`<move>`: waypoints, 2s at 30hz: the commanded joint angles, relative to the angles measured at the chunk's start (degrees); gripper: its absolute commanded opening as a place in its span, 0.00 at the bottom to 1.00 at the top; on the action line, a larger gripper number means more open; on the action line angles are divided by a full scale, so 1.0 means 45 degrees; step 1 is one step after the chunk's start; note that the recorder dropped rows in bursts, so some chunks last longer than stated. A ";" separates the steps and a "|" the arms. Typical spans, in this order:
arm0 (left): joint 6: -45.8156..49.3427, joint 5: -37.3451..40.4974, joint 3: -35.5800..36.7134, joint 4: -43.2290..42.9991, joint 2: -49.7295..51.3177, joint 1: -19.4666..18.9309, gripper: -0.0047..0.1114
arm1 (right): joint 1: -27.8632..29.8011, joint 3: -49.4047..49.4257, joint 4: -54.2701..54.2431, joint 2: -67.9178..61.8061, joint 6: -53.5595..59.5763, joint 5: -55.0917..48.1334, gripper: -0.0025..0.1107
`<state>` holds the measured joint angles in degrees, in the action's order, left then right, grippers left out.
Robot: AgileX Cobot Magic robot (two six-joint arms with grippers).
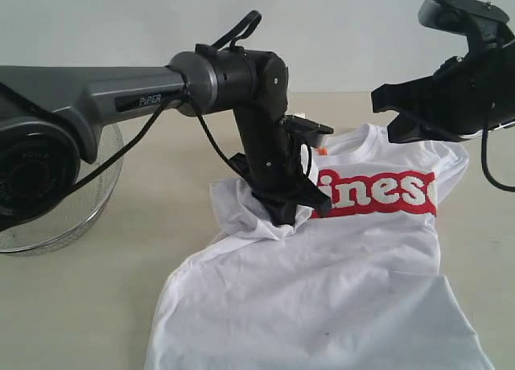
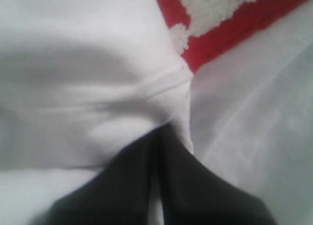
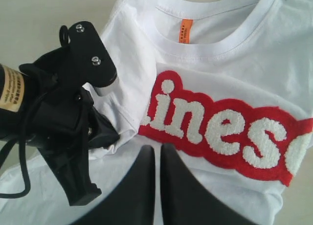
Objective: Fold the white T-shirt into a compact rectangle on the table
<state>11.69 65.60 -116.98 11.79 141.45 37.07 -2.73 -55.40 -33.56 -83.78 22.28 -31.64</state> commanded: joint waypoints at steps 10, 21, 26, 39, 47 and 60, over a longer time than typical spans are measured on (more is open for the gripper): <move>0.0170 -0.0277 0.0056 0.0276 -0.0723 0.0032 0.08 | 0.0100 0.0000 -0.0039 0.0189 0.0057 -0.0040 0.02; 0.0451 -0.0111 0.0056 0.0973 -0.1518 0.0032 0.08 | 0.0100 0.0000 -0.0067 0.0189 0.0048 0.0174 0.02; 0.0845 -0.0016 0.0056 0.0921 -0.2048 0.0032 0.08 | 0.0100 0.0000 -0.0067 0.0189 0.0071 0.0127 0.02; -0.0167 0.0969 0.0106 -0.0746 -0.3258 -0.3176 0.26 | 0.0100 0.0000 -0.0067 0.0189 0.0120 -0.0017 0.02; -0.0215 0.0969 0.1514 0.0786 -0.2975 -0.3948 0.41 | 0.0100 0.0000 -0.0067 0.0189 0.0147 -0.0019 0.02; 0.2082 0.0969 0.2084 -0.1072 -0.2898 -0.3740 0.41 | 0.0100 0.0000 -0.0067 0.0189 0.0171 0.0032 0.02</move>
<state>18.27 69.93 -107.75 7.02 128.27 19.51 -2.64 -55.40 -33.74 -83.78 22.39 -31.72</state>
